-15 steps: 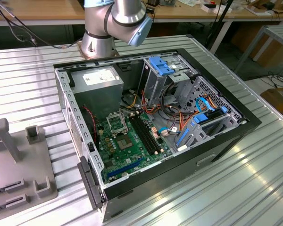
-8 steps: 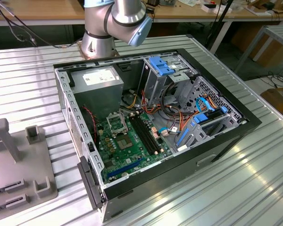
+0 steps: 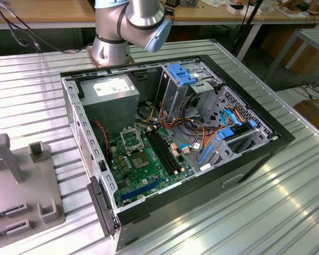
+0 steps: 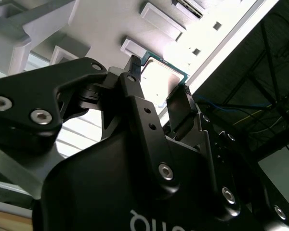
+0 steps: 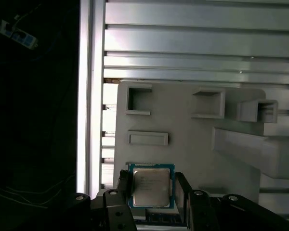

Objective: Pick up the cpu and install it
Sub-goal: 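Pick up the cpu and move it towards the insertion slot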

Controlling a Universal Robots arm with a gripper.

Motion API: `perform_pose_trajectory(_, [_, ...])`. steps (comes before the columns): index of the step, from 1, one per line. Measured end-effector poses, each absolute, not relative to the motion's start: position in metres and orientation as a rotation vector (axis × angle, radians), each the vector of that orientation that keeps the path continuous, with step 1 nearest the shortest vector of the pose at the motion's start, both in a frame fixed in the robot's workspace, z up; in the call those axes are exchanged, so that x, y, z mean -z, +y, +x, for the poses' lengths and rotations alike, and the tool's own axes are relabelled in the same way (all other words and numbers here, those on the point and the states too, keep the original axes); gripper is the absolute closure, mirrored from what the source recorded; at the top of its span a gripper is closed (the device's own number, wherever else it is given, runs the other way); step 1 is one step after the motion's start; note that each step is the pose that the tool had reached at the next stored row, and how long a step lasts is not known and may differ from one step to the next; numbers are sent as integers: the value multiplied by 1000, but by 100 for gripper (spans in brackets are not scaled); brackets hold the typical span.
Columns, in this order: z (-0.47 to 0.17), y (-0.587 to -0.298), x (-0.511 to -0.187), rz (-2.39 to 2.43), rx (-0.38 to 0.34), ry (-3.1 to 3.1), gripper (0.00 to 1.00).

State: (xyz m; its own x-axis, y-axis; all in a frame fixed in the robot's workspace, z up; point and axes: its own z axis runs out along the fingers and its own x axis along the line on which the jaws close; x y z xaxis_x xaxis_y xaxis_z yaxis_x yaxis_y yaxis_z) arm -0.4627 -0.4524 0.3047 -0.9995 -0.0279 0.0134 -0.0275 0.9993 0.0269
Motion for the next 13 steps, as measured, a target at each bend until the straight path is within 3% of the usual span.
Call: perform_pose_trajectory(13, [-463, -452, -310, 43, 42, -3127, 53])
